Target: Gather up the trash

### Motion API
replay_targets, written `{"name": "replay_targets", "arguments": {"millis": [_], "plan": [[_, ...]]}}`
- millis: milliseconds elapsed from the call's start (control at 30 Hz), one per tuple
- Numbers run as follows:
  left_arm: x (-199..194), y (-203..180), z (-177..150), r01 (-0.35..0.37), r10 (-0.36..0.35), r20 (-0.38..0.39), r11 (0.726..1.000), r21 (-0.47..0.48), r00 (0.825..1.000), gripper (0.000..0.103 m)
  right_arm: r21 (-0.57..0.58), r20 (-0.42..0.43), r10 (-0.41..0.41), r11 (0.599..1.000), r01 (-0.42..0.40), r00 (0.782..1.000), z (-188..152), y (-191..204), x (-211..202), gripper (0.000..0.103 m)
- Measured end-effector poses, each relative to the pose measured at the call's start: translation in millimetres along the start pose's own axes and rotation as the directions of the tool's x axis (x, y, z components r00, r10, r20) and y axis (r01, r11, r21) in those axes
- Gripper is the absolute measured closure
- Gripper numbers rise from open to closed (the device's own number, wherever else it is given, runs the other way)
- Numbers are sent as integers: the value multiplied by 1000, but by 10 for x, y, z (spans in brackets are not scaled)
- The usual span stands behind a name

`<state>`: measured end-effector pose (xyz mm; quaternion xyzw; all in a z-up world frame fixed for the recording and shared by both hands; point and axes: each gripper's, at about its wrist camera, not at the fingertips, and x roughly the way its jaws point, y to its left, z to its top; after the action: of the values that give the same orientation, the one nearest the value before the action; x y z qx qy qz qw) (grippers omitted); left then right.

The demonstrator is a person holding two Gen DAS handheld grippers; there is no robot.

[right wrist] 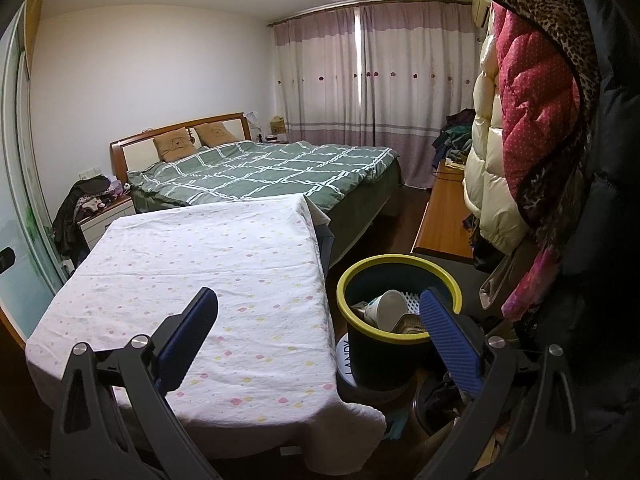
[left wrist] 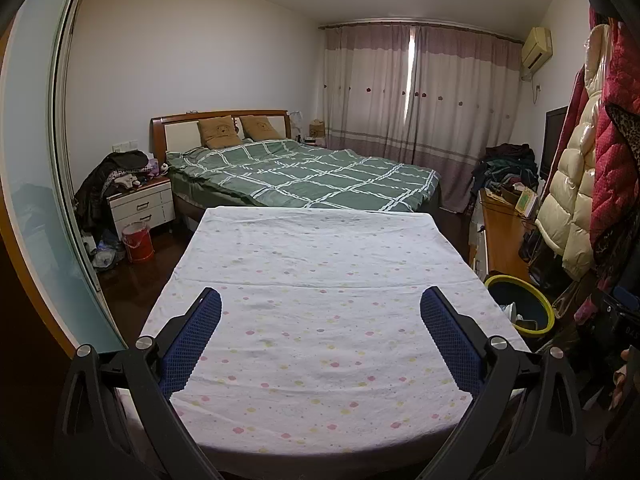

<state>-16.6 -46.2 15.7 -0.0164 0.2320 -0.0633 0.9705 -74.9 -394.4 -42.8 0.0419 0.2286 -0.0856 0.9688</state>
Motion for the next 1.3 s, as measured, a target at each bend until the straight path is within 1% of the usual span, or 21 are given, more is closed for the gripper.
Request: {"name": "replay_targets", "arguments": {"millis": [1300], "plan": [[43, -43, -31, 4, -4, -11, 1000, 4, 1000, 5, -4, -24, 0, 1000, 0, 1000, -30, 0, 61, 7]]}}
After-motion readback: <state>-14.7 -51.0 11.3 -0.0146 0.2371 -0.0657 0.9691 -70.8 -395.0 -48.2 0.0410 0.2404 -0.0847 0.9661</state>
